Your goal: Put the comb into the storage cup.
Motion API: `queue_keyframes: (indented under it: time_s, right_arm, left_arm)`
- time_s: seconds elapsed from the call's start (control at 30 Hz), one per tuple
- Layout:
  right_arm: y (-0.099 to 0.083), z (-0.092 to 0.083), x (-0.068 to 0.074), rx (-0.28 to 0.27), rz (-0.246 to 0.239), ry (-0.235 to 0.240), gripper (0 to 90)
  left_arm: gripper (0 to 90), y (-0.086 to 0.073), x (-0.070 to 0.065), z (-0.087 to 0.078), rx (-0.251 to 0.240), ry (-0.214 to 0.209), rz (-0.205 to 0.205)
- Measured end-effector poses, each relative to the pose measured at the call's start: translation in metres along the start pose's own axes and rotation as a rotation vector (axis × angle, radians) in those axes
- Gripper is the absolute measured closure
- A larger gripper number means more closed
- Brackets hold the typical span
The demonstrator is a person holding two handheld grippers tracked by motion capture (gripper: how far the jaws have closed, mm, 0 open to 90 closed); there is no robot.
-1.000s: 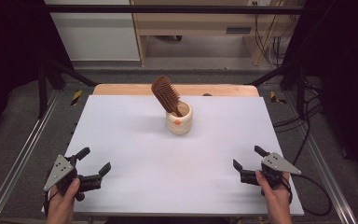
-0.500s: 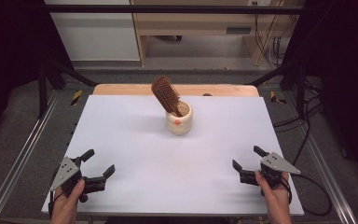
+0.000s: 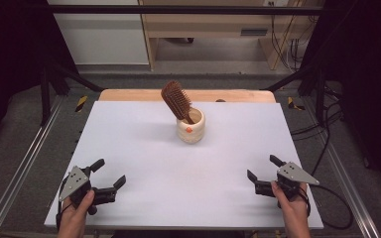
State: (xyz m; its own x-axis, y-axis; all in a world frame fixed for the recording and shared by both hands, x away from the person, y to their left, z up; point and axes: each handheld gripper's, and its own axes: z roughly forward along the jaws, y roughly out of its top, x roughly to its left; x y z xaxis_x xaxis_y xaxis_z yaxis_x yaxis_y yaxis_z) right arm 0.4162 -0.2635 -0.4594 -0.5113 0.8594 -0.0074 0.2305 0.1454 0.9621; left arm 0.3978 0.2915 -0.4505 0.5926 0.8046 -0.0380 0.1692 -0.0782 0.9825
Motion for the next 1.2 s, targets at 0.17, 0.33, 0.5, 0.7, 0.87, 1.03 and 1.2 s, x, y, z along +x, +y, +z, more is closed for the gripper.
queue_keyframes:
  time_s: [0.17, 0.33, 0.5, 0.7, 0.87, 1.03, 1.2]
  right_arm:
    - [0.0, 0.001, 0.0, 0.003, 0.001, 0.002, 3.6]
    - [0.0, 0.001, 0.0, 0.005, 0.0, 0.002, 3.6]
    - [0.0, 0.001, 0.0, 0.005, -0.002, 0.003, 3.6]
    - [0.0, 0.002, 0.0, 0.002, -0.008, 0.002, 3.6]
    - [0.0, 0.004, 0.0, 0.004, -0.014, -0.004, 3.6]
    - [0.0, 0.01, 0.001, -0.005, -0.018, -0.011, 3.5]
    - [0.002, 0.017, 0.002, -0.018, -0.007, -0.022, 3.6]
  left_arm:
    - [2.4, -0.001, 0.0, 0.003, 0.005, 0.0, -0.002]
    - [2.4, -0.001, 0.001, 0.006, 0.005, 0.001, -0.009]
    - [2.4, 0.0, 0.001, 0.011, -0.005, 0.009, -0.021]
    - [2.5, 0.002, 0.002, 0.016, -0.028, 0.015, -0.025]
    - [2.6, 0.0, 0.004, 0.014, -0.044, 0.012, -0.033]
    - [2.5, 0.002, 0.011, 0.006, -0.082, 0.017, -0.055]
    - [2.5, 0.004, 0.016, -0.003, -0.115, 0.038, -0.065]
